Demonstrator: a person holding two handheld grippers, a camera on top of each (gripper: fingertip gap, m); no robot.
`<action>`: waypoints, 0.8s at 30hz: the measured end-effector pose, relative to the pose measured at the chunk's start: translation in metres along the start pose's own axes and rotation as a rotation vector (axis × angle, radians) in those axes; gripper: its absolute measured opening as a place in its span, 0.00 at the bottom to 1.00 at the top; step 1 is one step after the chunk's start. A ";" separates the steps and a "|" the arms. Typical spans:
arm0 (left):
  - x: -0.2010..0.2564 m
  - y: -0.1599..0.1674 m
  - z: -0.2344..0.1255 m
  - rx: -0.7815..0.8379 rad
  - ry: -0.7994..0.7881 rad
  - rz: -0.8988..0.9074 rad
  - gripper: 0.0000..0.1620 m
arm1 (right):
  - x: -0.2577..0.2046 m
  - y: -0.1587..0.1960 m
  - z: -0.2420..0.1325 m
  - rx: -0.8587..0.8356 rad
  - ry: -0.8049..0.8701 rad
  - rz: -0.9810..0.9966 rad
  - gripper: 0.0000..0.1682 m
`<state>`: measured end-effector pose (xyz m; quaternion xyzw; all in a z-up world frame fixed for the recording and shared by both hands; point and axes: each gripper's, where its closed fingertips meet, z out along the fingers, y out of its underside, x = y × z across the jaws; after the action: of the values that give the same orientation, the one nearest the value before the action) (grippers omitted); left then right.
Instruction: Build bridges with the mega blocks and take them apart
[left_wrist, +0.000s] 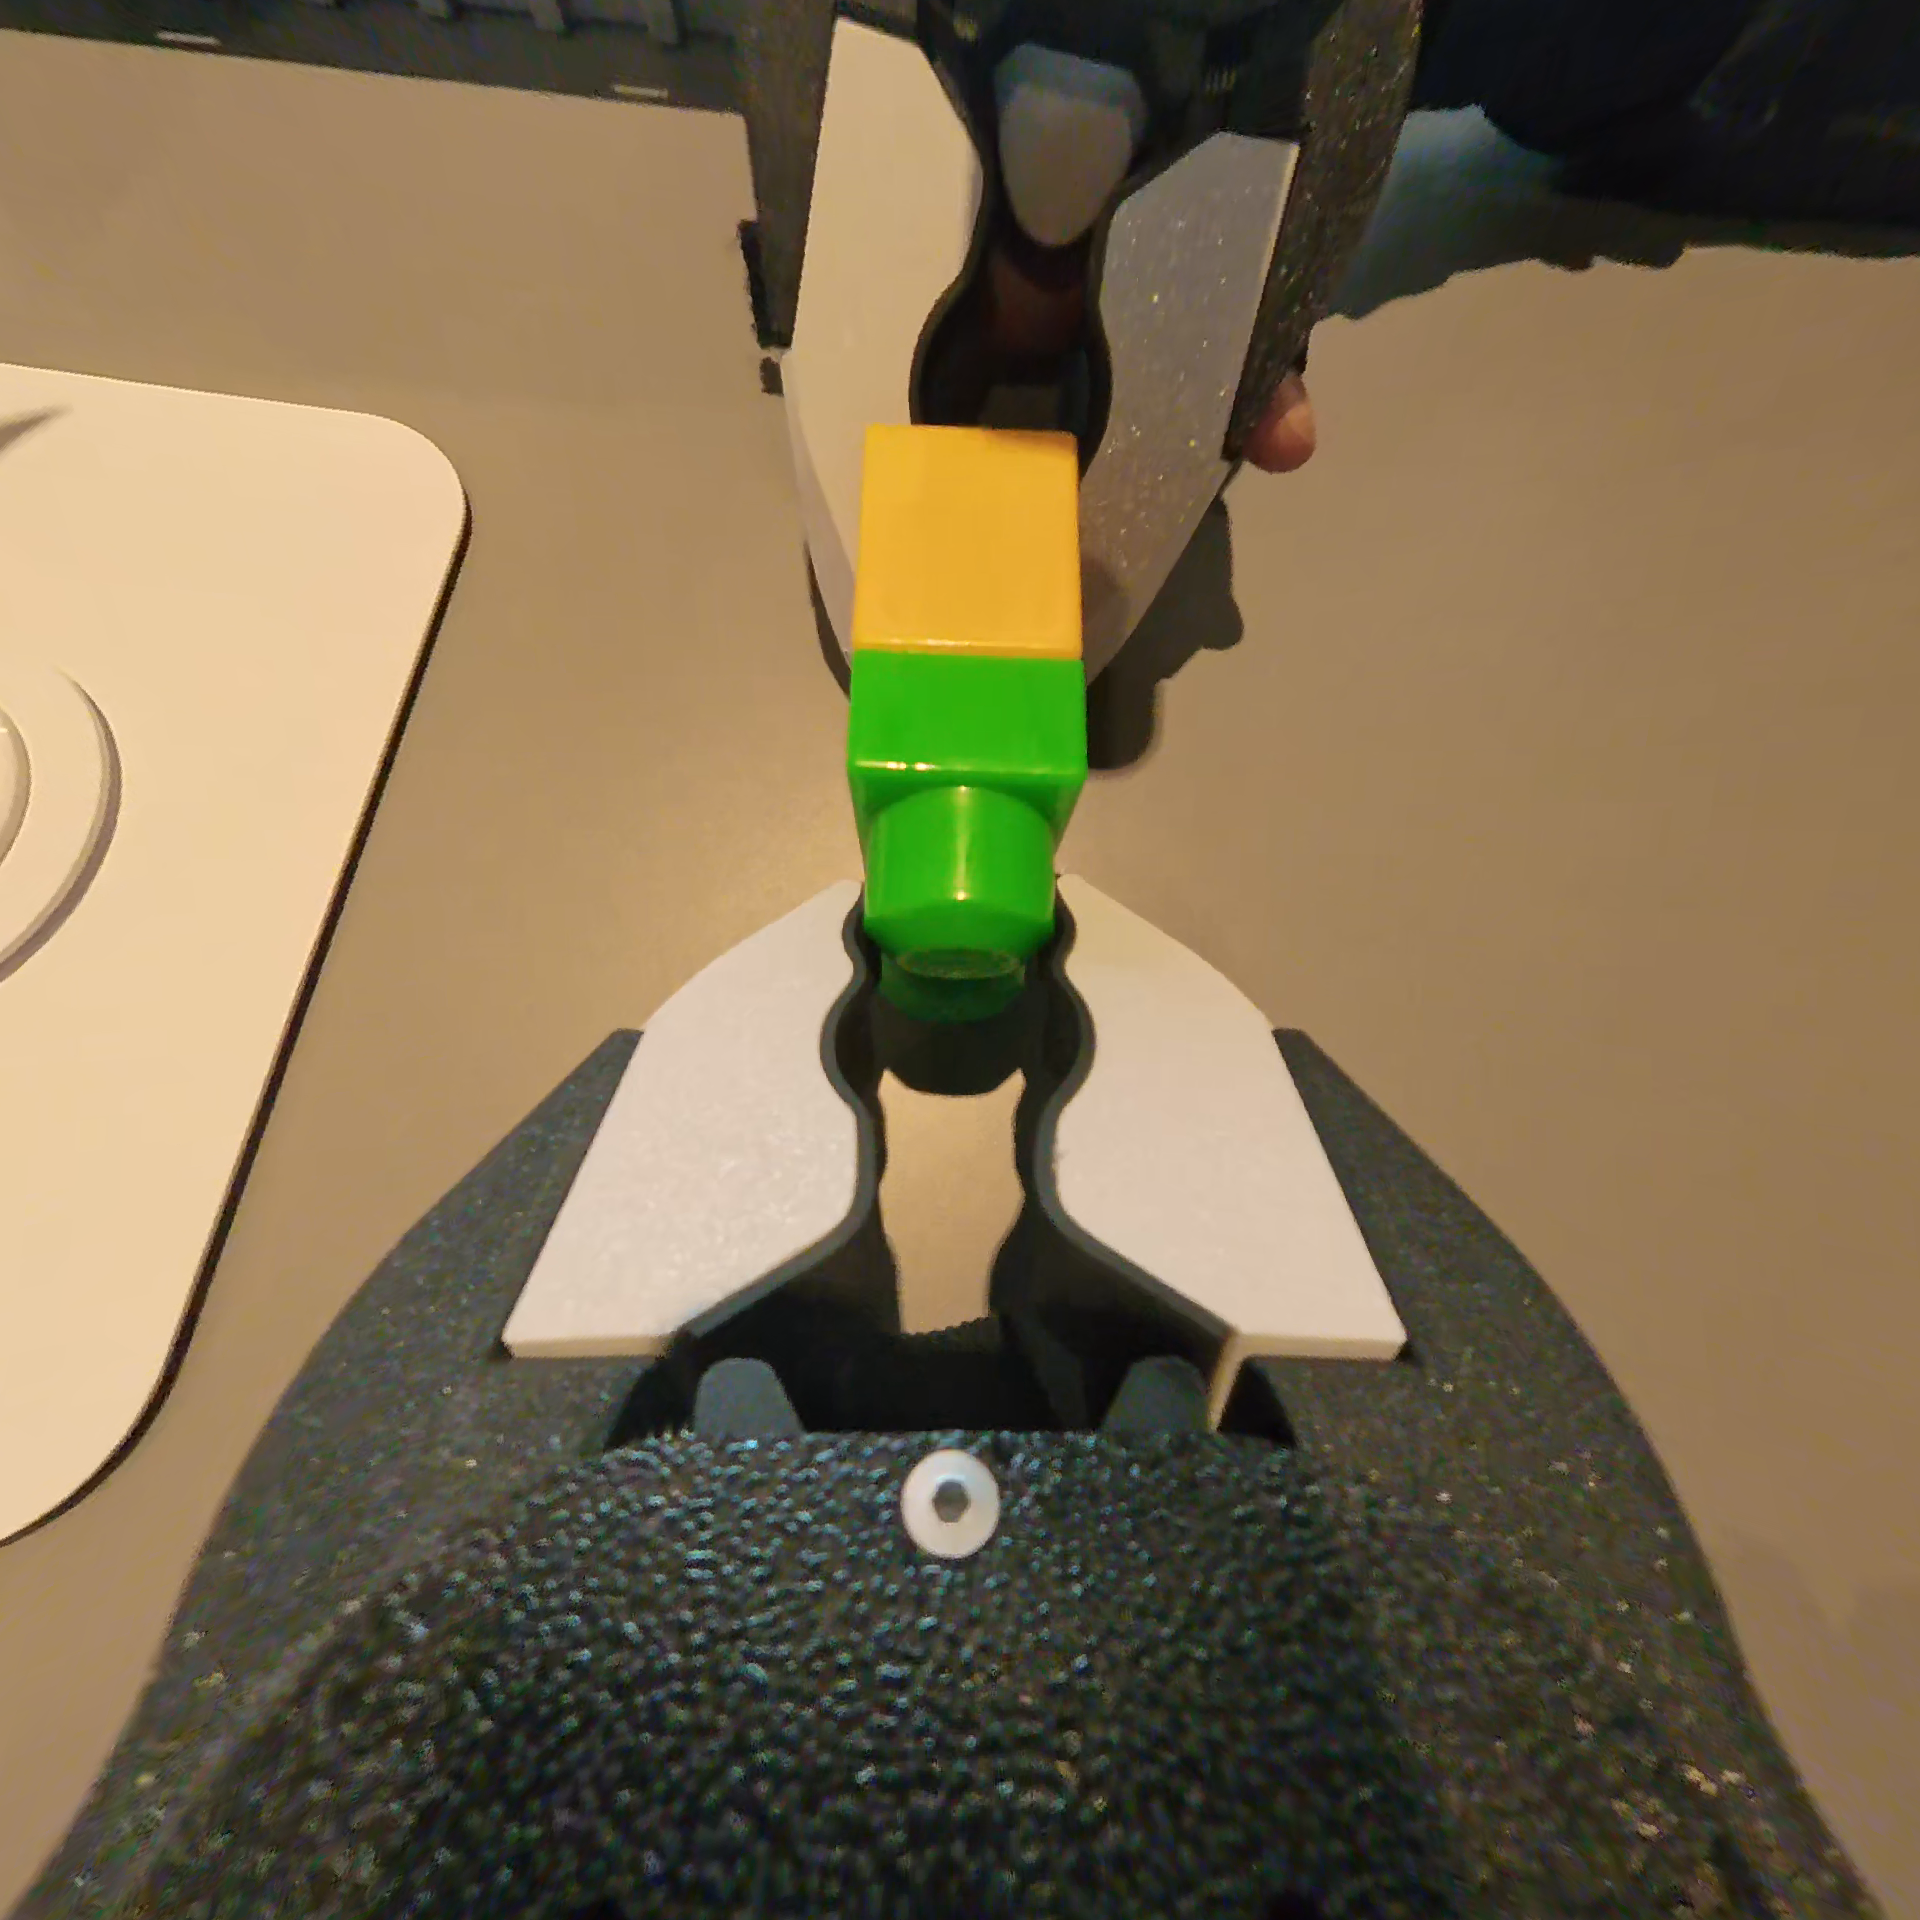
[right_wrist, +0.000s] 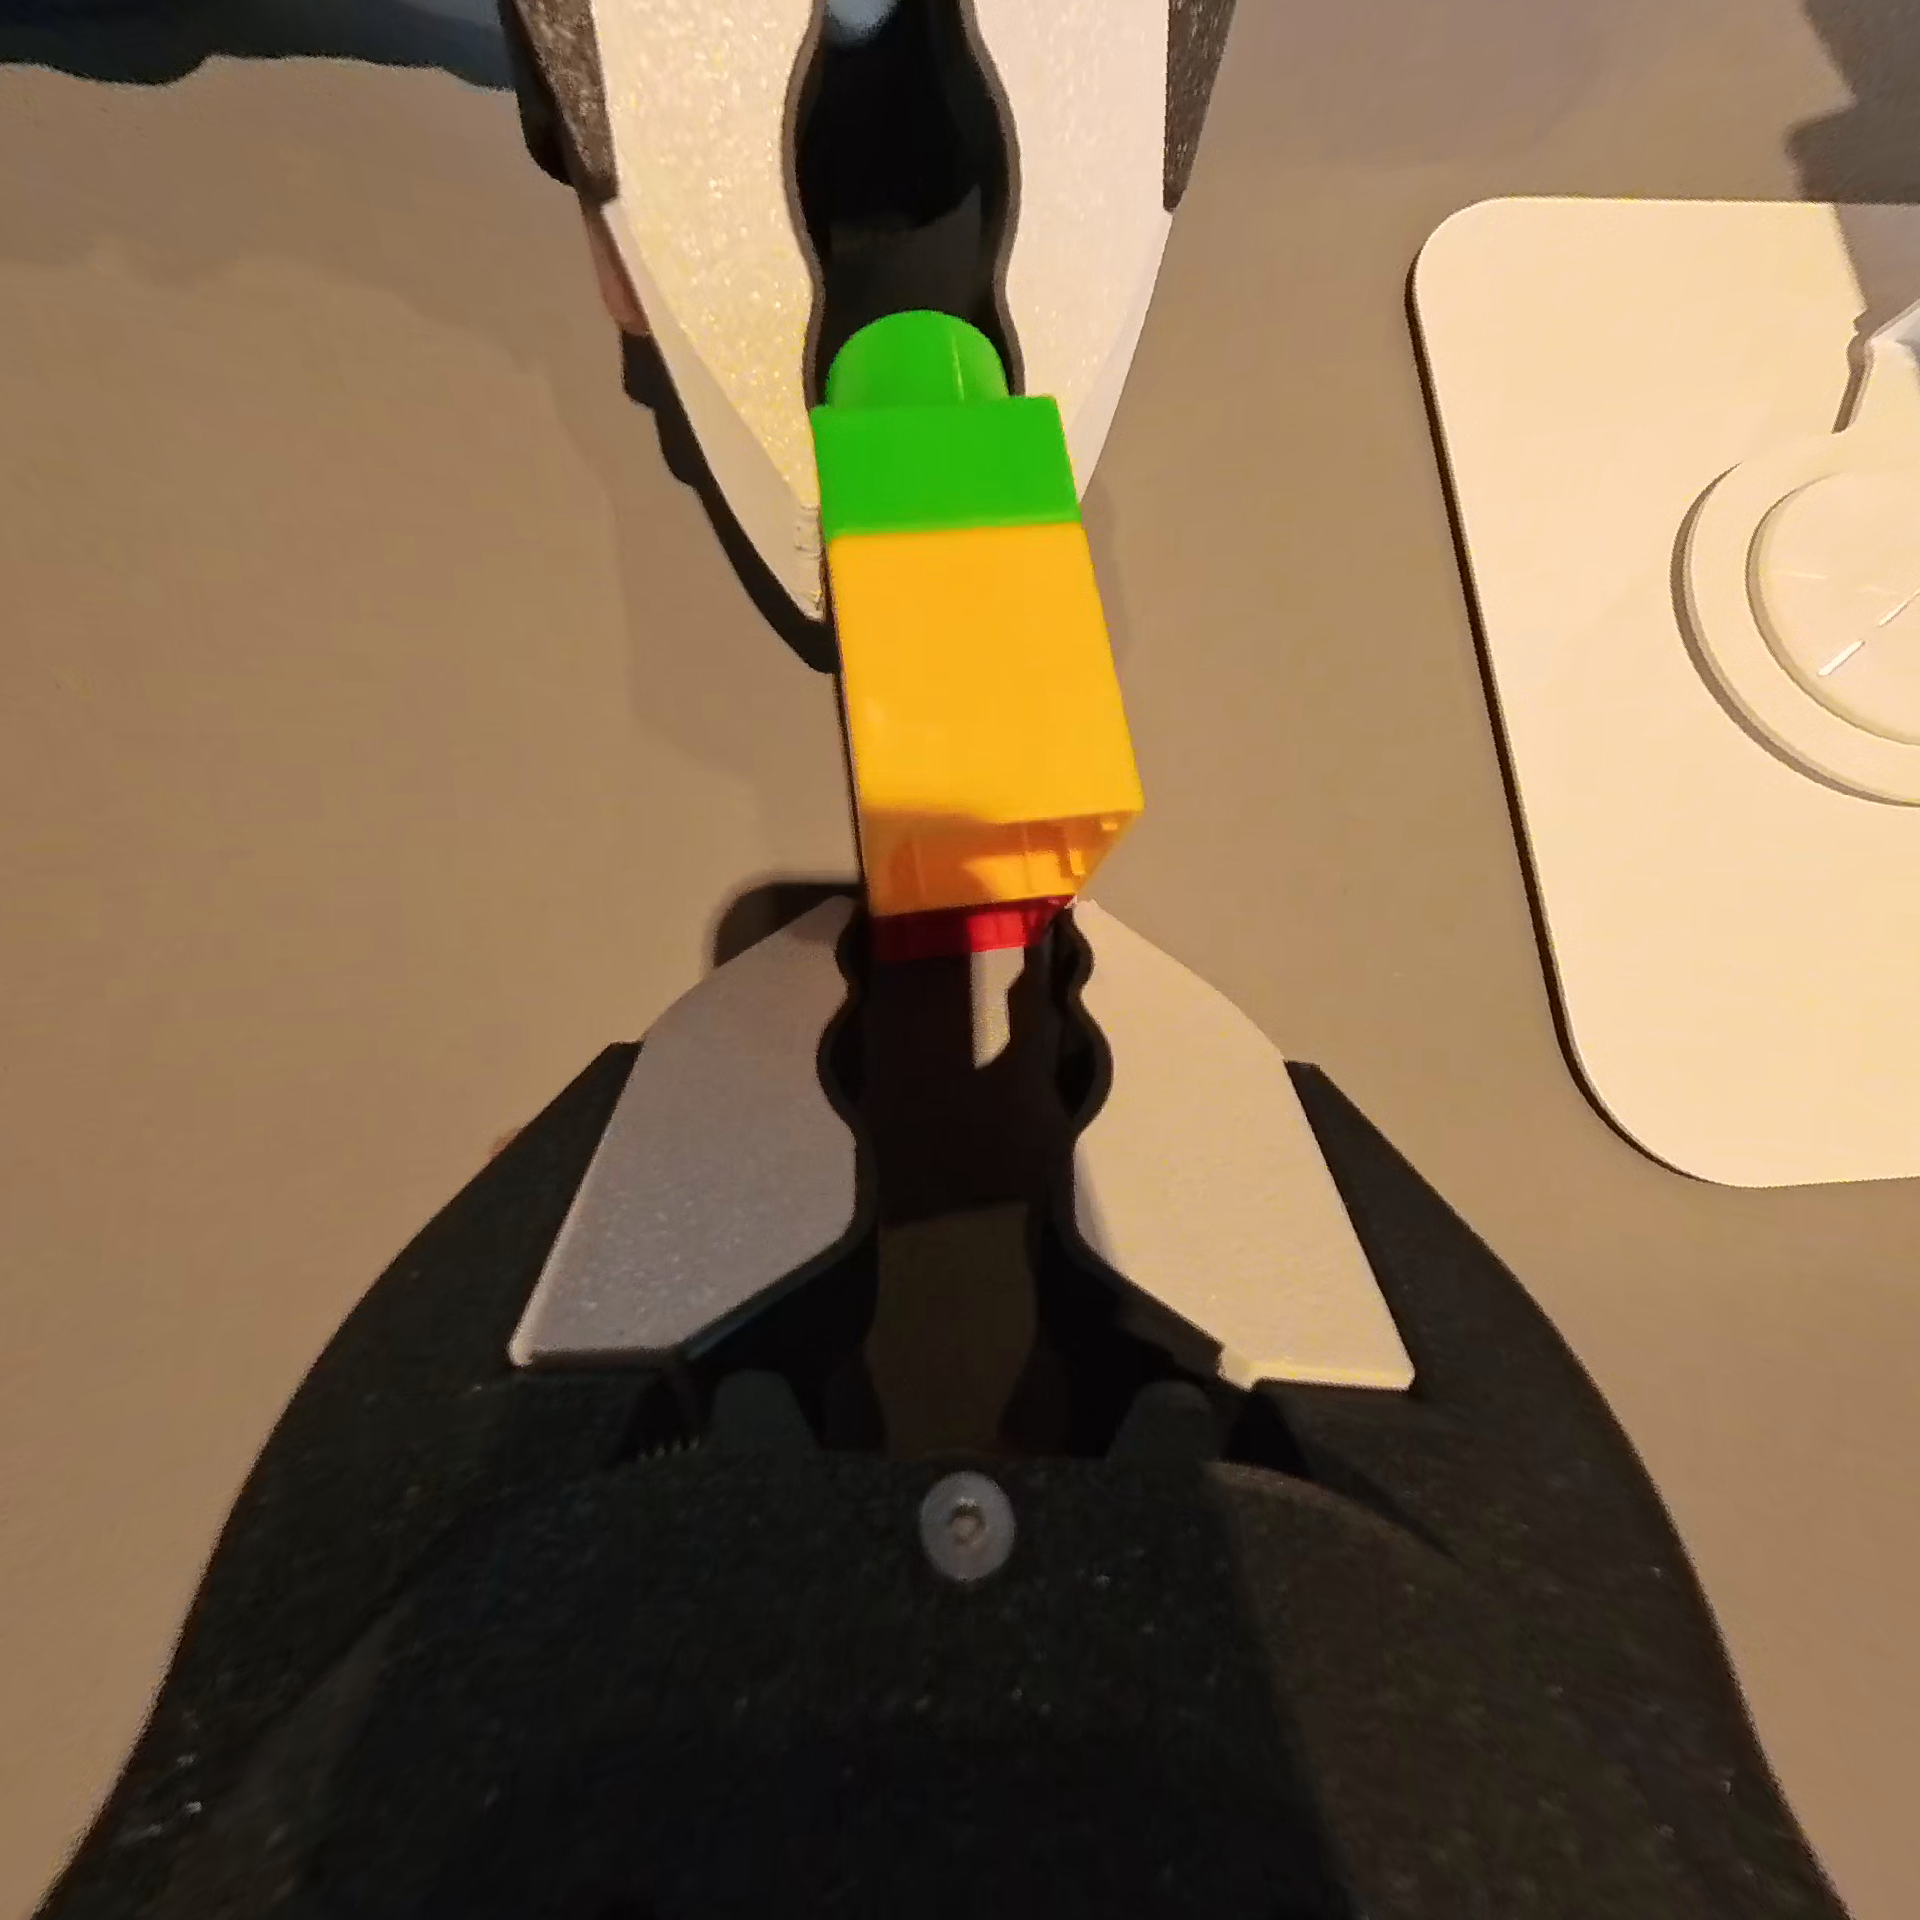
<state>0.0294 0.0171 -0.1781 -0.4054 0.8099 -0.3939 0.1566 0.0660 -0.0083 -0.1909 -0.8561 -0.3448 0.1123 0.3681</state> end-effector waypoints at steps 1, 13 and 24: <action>0.000 0.000 0.000 0.012 0.009 -0.008 0.17 | 0.000 0.000 -0.001 0.005 0.000 -0.003 0.20; 0.003 -0.001 0.002 0.027 0.027 -0.002 0.18 | 0.002 -0.016 -0.025 0.215 -0.050 0.014 0.23; 0.002 -0.001 0.001 0.011 0.018 -0.014 0.17 | -0.001 -0.020 -0.023 0.217 -0.041 -0.026 0.19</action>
<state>0.0296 0.0149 -0.1782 -0.4065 0.8062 -0.4032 0.1491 0.0657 -0.0115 -0.1612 -0.8043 -0.3489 0.1616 0.4531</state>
